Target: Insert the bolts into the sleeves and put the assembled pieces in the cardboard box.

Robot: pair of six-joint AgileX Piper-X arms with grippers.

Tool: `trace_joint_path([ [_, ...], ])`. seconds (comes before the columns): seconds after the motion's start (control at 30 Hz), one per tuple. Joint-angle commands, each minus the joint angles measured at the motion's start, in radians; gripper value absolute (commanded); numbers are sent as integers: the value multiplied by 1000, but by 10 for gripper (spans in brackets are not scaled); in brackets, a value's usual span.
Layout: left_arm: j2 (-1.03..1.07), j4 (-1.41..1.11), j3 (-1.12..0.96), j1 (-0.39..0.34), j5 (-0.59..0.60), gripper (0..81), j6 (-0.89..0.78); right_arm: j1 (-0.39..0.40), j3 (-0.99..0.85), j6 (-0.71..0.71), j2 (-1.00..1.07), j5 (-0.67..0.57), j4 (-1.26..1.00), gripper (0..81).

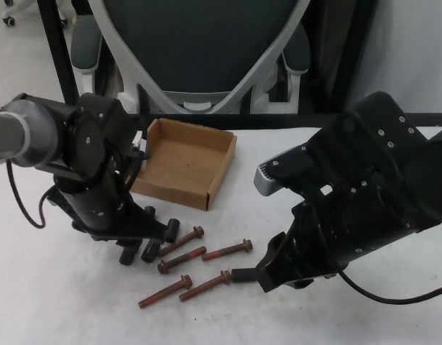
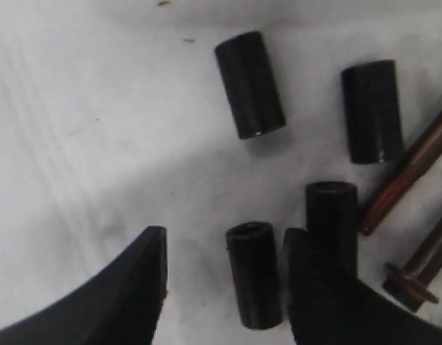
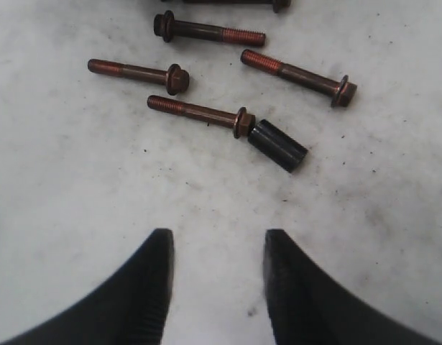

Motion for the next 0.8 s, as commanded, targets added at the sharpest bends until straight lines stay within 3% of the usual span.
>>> trace_joint_path([
  [0.0, 0, -17, -4, -1, 30, 468, -6, 3, -12, 0, 1, 4, 3, 398],
  [0.6, 128, 0, -1, 2, -18, 467, -25, 3, -12, 0, 1, 61, -19, 398],
  [0.67, 129, -7, -1, 2, -23, 430, -29, 3, -12, 0, 1, 93, -31, 398],
  [0.77, 129, -8, -3, 2, -18, 272, -19, 1, -12, 0, 5, 115, -36, 398],
])
